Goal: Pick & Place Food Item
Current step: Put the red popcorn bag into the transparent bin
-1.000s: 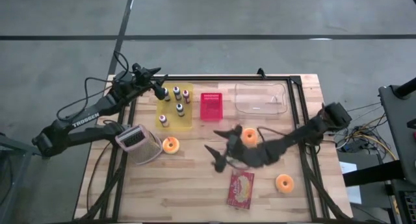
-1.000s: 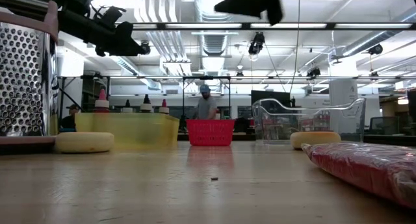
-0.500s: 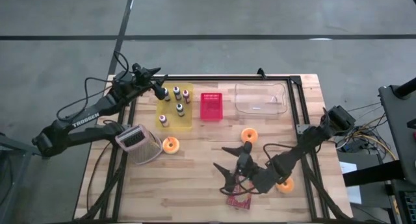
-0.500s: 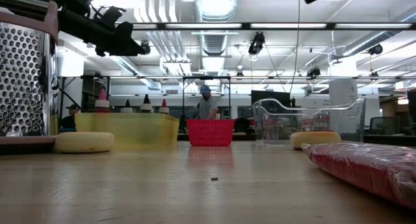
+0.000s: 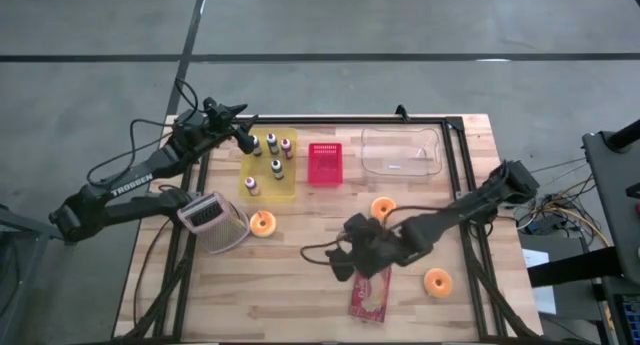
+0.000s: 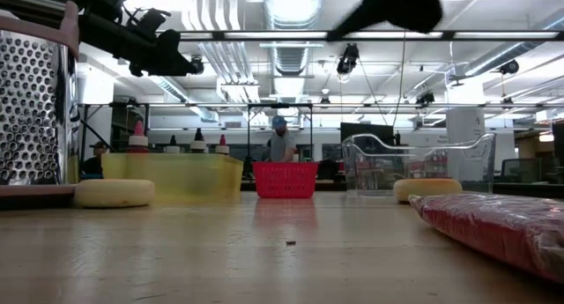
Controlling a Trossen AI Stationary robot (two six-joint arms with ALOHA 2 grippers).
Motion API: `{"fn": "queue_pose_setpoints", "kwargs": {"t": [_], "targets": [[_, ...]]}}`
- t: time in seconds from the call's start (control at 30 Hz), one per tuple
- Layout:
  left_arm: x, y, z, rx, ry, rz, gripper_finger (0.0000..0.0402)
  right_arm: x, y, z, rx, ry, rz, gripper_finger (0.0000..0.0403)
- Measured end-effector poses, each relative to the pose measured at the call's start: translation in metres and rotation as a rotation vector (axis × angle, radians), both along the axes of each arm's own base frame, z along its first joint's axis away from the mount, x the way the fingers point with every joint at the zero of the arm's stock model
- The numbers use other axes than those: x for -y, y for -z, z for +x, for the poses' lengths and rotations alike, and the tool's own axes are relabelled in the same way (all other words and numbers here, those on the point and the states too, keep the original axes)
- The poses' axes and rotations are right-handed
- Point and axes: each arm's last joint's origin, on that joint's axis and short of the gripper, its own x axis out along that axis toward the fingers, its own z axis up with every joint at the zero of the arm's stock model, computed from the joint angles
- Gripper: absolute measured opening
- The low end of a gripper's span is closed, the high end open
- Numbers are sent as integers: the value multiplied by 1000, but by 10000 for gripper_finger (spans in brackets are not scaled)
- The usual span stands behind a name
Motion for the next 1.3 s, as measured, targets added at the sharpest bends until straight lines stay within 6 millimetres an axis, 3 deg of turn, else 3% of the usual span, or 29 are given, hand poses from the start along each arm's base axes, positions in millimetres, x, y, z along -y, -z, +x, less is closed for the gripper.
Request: {"fn": "queue_pose_setpoints", "kwargs": {"t": [0.17,0.37,0.6,0.7,0.87,1.3], "targets": [[0,0,0,0,0,0,223,-7,15,12,-215,98,134,326],[0,1,1,-3,1,-6,222,-25,15,18,-318,302,306,326],[-1,2,1,-6,1,-8,222,-41,38,24,-598,509,377,326],[-1,2,1,-7,1,-9,222,-50,45,33,-638,584,409,326],[-1,2,1,-8,1,-9,222,-56,48,44,-693,619,389,326],[-1,2,2,-9,1,-10,223,-72,95,65,-903,669,373,326]]}}
